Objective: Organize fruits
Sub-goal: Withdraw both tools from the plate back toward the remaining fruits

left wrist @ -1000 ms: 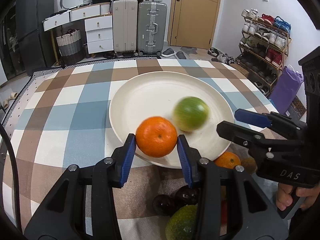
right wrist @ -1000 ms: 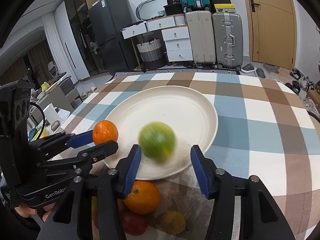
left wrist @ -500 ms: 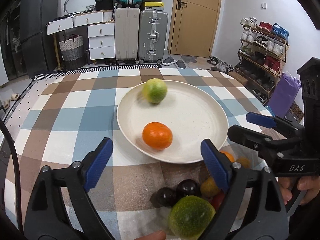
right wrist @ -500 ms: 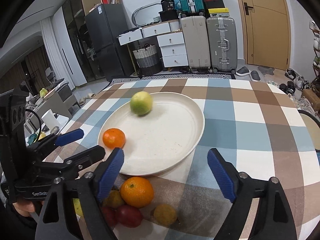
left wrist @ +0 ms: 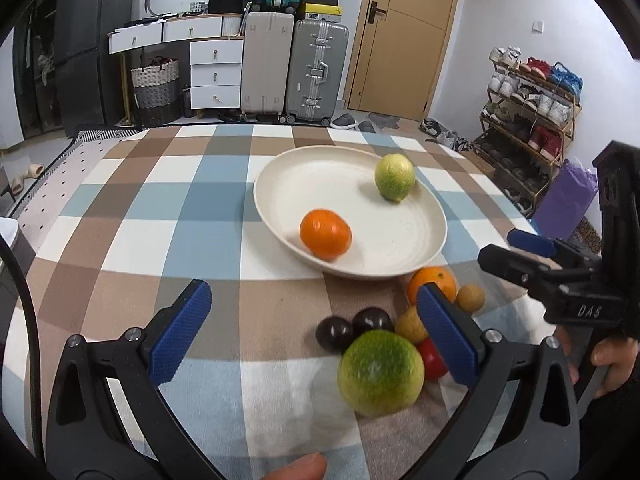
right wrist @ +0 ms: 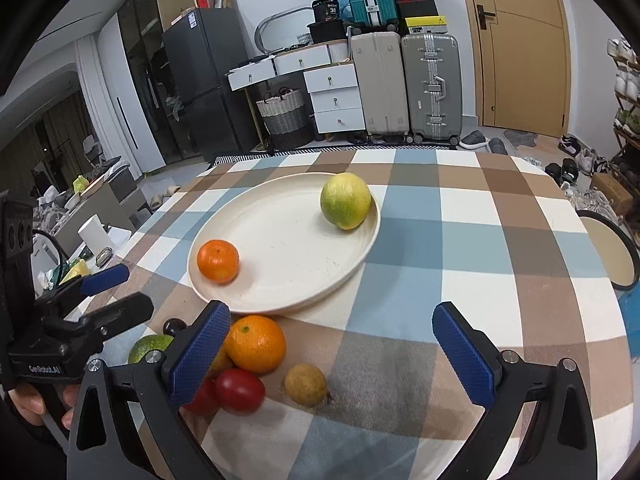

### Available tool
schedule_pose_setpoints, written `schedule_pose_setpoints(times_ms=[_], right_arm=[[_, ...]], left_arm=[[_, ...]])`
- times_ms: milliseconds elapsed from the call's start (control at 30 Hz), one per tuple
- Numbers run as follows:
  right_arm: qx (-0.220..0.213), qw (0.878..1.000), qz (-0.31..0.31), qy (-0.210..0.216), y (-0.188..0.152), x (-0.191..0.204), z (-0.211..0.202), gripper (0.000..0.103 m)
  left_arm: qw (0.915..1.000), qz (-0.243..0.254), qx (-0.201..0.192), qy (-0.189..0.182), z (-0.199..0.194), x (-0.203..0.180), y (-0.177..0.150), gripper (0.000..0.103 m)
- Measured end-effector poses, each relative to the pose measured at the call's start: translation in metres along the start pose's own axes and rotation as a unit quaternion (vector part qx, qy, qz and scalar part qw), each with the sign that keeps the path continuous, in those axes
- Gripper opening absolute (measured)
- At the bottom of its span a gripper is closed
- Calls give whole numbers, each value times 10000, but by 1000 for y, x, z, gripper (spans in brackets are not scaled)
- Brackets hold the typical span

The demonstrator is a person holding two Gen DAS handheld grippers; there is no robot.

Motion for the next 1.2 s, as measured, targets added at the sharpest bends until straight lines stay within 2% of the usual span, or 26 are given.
schedule_pose_setpoints(times_ms=[167,333,767,933,1200], right_arm=[[249,9996,-47,-116,-13,-4,-1,103],[286,9993,-175,-154,-17,-4,-5,103],[612,9971,-380,-241,-22,-6,1,103],[740,9967,-329,-99,-24,-7,4,103],[929,9940,-478,-333,-28,-3,14,103]], left_arm=[[9999,132,50,39,-5,-7,-12,102],[9998,179,49,16,-9,-11,-17,102],[9978,373,506,-219,1,-18,-22,102],[9961,527,634,-302,5,-26,-26,102],[9947,629,747,-335,10,-30,-28,102]])
Point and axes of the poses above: each gripper's, at about its wrist camera, not at the fingertips, and z roughly the way its jaws point, x to its left, y to its top, the point moved 3 cm from there along z, roughly the way its jaws point, and after that the axes turned 11 degrees about x, right-handed, at the moved point
